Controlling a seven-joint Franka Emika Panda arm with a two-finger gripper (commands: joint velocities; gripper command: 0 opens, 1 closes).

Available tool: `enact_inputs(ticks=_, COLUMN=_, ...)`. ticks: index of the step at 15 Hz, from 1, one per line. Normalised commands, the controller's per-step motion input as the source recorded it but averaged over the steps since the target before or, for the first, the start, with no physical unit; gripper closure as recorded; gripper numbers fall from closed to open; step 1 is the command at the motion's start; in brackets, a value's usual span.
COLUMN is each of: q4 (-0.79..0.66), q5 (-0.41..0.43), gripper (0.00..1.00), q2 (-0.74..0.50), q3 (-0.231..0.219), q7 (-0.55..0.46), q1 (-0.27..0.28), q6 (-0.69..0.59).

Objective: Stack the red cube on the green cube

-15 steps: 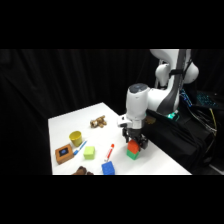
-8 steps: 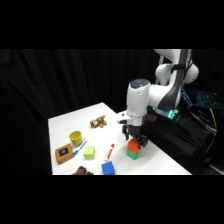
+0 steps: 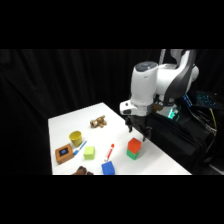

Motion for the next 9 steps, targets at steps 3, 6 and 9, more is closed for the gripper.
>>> enact_inputs(ticks=3, q4=0.13, q5=0.035, gripper=0.0, q2=-0.34, q3=0.035, q7=0.09, q1=-0.013, q6=-0.41)
enact_inputs(ticks=6, q4=0.28, q5=0.035, gripper=0.0, q2=-0.18, q3=0.008, q7=0.09, q1=-0.055, q6=-0.43)
enact_inputs(ticks=9, q4=0.36, q5=-0.023, gripper=0.0, q2=-0.03, q3=-0.008, q7=0.13, q1=-0.083, q6=-0.41)
